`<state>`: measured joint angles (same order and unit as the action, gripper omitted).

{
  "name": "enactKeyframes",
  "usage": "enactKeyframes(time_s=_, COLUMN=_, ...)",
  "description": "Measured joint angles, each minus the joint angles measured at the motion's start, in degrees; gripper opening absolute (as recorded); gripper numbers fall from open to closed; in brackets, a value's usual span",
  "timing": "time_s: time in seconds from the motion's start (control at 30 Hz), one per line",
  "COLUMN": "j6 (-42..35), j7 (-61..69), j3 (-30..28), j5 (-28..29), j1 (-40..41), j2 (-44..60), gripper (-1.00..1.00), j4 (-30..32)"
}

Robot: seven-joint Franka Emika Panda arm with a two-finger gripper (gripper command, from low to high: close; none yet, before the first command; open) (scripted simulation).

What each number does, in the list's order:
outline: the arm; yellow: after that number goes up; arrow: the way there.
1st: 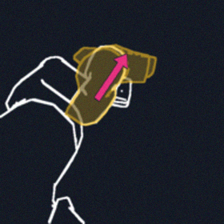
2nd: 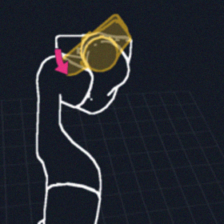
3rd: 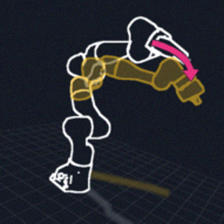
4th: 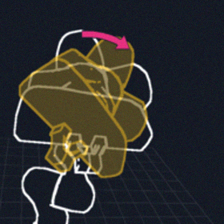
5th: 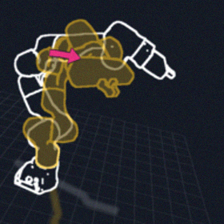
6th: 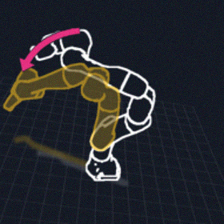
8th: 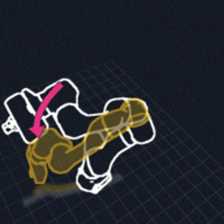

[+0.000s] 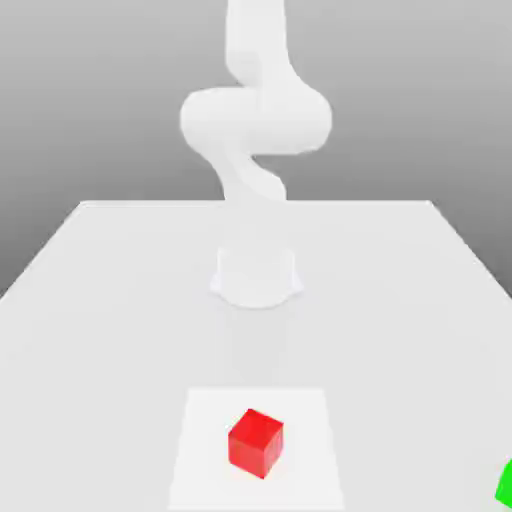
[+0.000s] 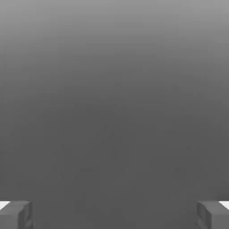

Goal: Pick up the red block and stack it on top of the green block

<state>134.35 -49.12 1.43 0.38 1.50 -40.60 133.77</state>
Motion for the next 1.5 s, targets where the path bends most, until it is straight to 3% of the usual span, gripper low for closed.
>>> enactKeyframes(time_s=0.37, j6=11.4, j7=-15.1, j3=5.0, j5=2.4, j1=5.3, j2=23.3, gripper=0.0, j4=8.8)
enactKeyframes(time_s=0.7, j6=21.6, j7=-26.9, j3=5.9, j5=2.1, j1=6.3, j2=43.9, gripper=0.0, j4=16.7)
enactKeyframes(time_s=0.9, j6=31.2, j7=-30.3, j3=3.5, j5=4.8, j1=4.5, j2=56.3, gripper=0.0, j4=16.2)
enactKeyframes(time_s=0.93, j6=32.5, j7=-30.7, j3=3.0, j5=5.3, j1=4.1, j2=57.8, gripper=-1.0, j4=16.0)
enactKeyframes(time_s=1.17, j6=32.7, j7=-30.8, j3=3.1, j5=5.4, j1=4.1, j2=57.9, gripper=-1.0, j4=16.0)
enactKeyframes(time_s=1.37, j6=23.5, j7=-27.6, j3=5.2, j5=1.8, j1=4.9, j2=47.6, gripper=-1.0, j4=17.0)
enactKeyframes(time_s=1.5, j6=18.6, j7=-22.3, j3=9.9, j5=3.9, j1=0.9, j2=50.4, gripper=-1.0, j4=9.8)
